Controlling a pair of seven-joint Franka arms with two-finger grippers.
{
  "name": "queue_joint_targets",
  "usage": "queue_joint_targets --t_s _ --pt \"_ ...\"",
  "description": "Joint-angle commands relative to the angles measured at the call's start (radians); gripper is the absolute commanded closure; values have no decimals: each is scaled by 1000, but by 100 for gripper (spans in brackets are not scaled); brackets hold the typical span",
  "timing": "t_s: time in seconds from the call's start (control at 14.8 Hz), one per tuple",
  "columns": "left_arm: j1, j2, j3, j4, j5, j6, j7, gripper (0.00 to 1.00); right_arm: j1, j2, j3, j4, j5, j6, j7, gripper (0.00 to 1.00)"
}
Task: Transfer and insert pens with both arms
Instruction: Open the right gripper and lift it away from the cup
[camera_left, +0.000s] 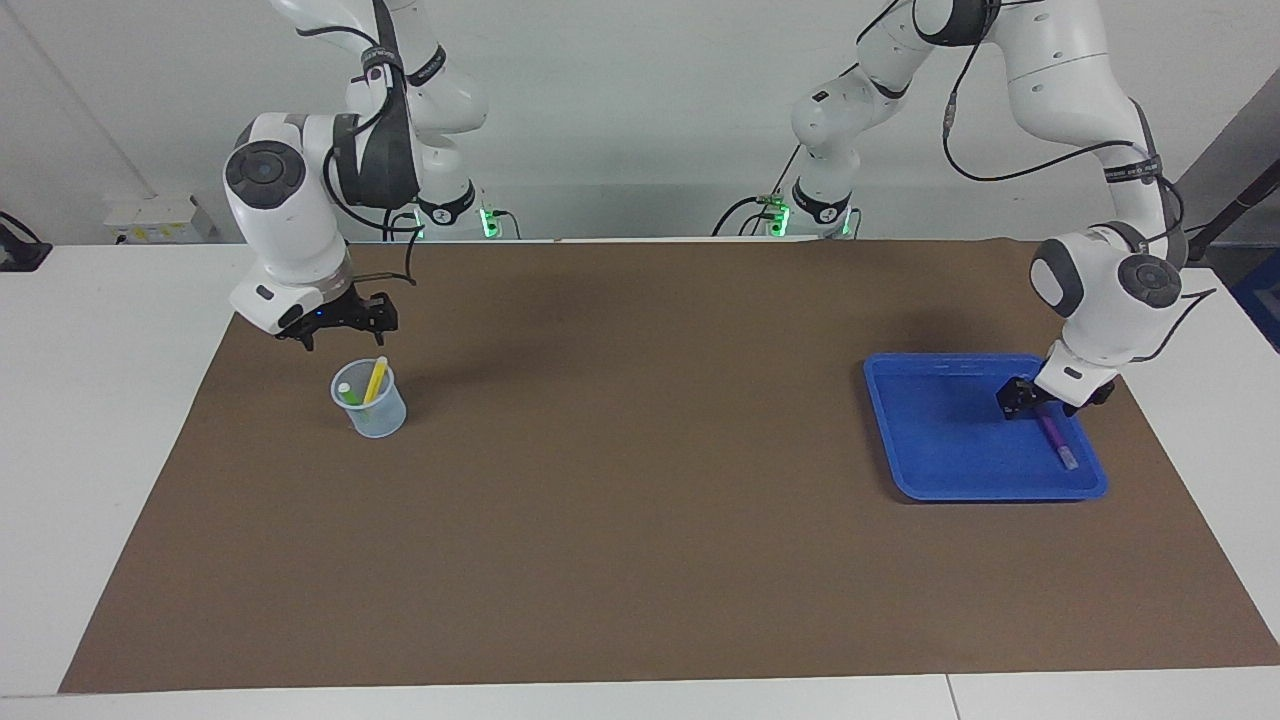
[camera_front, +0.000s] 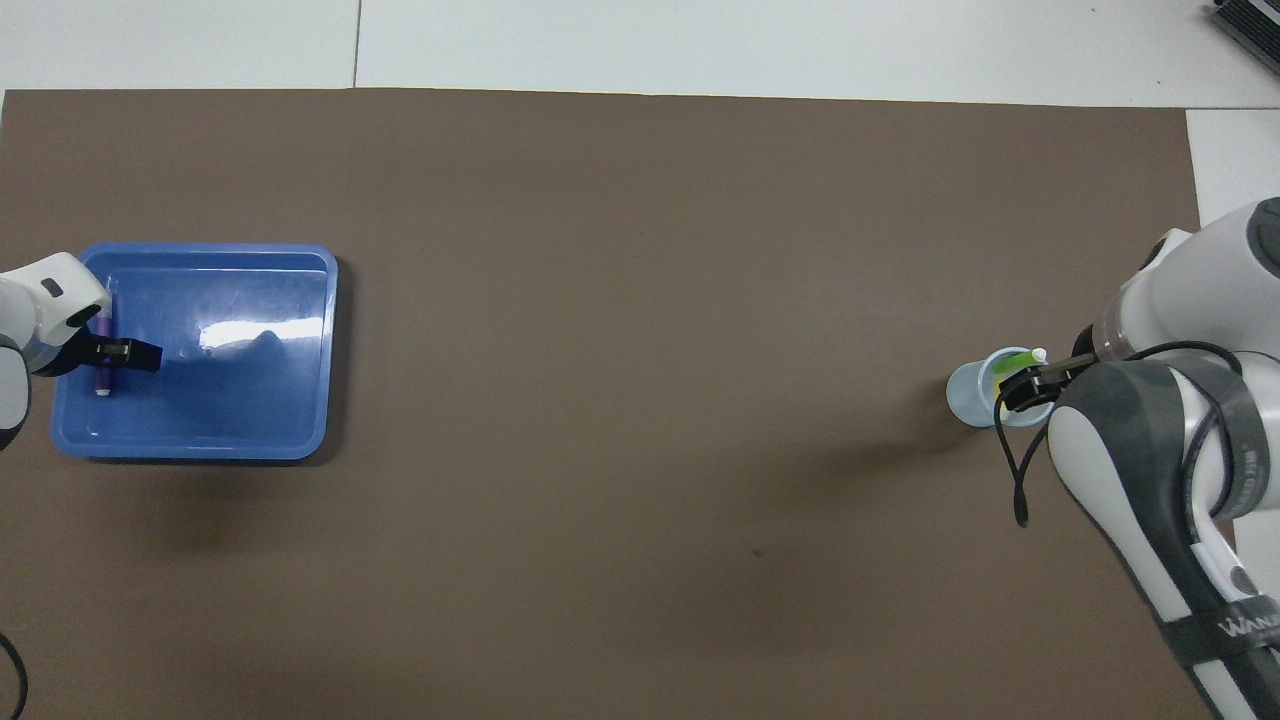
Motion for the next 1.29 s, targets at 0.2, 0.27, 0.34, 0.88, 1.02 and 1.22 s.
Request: queue_joint_targets --t_s 0.2,0.27,0.34,0.88,1.02,1.22 --pt "1 -15 2 -34 19 21 -26 0 -6 -7 28 87 58 -127 10 0" --pt "6 -16 2 -39 21 26 -26 0 -6 -8 28 93 78 -138 10 0" --pt "6 -16 2 -42 21 26 -26 0 -4 -10 28 101 115 -143 10 0" --pt "9 -16 2 -51 19 35 -26 12 -4 -16 28 124 417 -148 19 0" --pt "9 -16 2 -51 21 34 -26 17 -4 -15 28 124 503 -134 22 0" --pt "9 -16 2 -51 19 32 -26 32 -4 -15 28 124 619 -115 35 0"
